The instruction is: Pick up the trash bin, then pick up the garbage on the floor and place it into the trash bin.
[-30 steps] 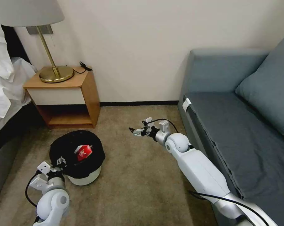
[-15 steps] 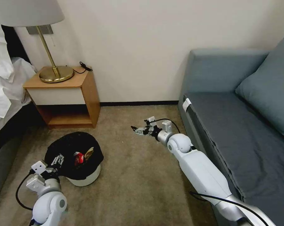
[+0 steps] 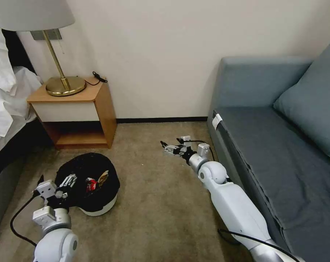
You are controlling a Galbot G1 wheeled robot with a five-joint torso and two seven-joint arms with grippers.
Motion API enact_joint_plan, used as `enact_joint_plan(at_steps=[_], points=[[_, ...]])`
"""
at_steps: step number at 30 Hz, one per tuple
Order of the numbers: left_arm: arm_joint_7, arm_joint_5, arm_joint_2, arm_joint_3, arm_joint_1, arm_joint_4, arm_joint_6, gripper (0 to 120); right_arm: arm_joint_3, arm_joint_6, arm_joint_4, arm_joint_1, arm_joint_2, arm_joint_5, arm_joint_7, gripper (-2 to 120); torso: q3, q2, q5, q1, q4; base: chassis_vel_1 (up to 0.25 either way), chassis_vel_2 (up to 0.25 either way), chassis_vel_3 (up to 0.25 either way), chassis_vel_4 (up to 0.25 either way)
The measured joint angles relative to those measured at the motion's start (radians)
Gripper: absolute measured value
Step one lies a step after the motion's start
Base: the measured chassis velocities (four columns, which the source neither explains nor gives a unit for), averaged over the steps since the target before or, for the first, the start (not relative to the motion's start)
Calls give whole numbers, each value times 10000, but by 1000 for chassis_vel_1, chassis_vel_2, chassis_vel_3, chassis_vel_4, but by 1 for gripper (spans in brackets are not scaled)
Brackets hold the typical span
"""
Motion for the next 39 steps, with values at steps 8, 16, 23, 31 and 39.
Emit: enact_joint_plan(at_steps=[8, 16, 23, 31, 39], points=[[541, 914, -36, 673, -515, 66, 156, 100, 255, 460, 193, -746, 386, 172, 488, 100, 0, 0, -1, 0, -1, 0, 0, 0, 0], [707, 1147, -160, 1038, -977, 467, 241, 100, 381, 764, 149, -949, 742, 275, 506, 100, 0, 0, -1, 0, 0, 0, 0, 0, 0], [744, 1241, -262, 1205, -1154, 623, 229, 100, 537, 1042, -90, -858, 849, 291, 327, 100, 0, 0, -1, 0, 0, 0, 0, 0, 0], [725, 1236, -263, 1206, -1156, 625, 230, 100, 542, 1045, -101, -838, 851, 296, 306, 100, 0, 0, 0, 0, 0, 0, 0, 0, 0], [711, 1219, -261, 1200, -1153, 626, 230, 100, 536, 1044, -105, -831, 846, 295, 300, 100, 0, 0, -1, 1, 0, 0, 0, 0, 0]])
